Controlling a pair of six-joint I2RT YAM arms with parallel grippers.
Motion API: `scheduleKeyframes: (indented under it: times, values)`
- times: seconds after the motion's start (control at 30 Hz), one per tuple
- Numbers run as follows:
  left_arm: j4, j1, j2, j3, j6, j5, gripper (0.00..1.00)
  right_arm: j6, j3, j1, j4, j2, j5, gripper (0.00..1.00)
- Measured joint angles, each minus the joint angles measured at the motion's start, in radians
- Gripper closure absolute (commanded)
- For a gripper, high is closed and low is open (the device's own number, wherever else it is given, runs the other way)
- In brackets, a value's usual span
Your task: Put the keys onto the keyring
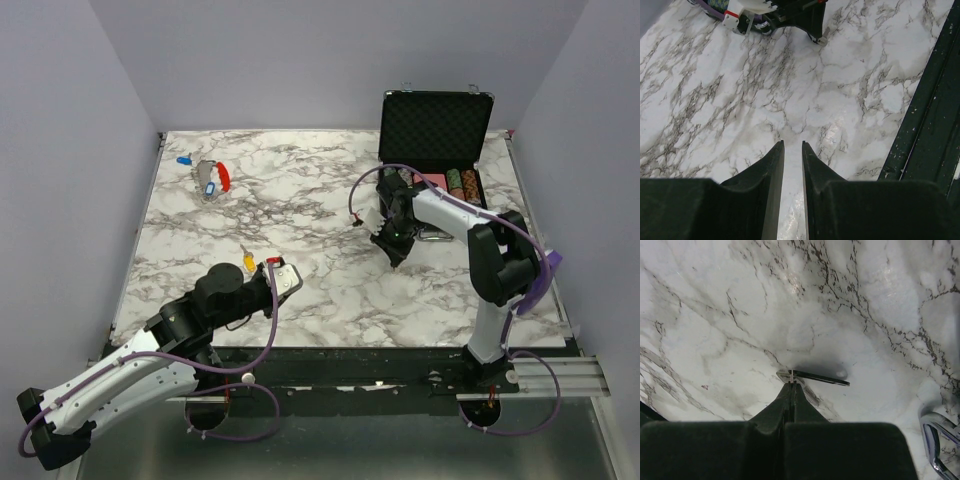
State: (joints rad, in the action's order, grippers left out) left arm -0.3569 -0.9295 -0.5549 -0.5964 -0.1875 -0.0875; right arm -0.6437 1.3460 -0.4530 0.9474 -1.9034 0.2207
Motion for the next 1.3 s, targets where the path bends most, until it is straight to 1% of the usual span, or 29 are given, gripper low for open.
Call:
scheduleKeyframes:
  times: [0.37, 0.7, 0.9, 1.1, 1.2, 1.3]
  values:
    - [-0.005, 0.000, -0.001, 0.000, -0.001, -0.002, 0.72, 0.000, 0.049, -0.011, -0.003, -0.010, 0.000, 0.99]
    - [-0.005, 0.000, -0.006, 0.000, -0.003, -0.003, 0.72, -0.002, 0.179, -0.013, -0.003, -0.096, -0.012, 0.99]
    - [-0.005, 0.000, -0.009, 0.000, -0.003, -0.004, 0.72, -0.003, 0.229, -0.020, 0.000, -0.150, -0.023, 0.99]
    - [-0.005, 0.000, -0.011, 0.000, -0.003, -0.005, 0.72, -0.018, 0.285, -0.026, 0.043, -0.184, 0.006, 0.99]
    - [-0.005, 0.000, -0.011, 0.000, -0.003, -0.005, 0.72, -0.031, 0.278, -0.026, 0.045, -0.172, 0.033, 0.99]
    - [-0.006, 0.000, -0.011, 0.000, -0.003, -0.005, 0.72, -0.039, 0.205, -0.026, 0.042, -0.098, 0.040, 0.99]
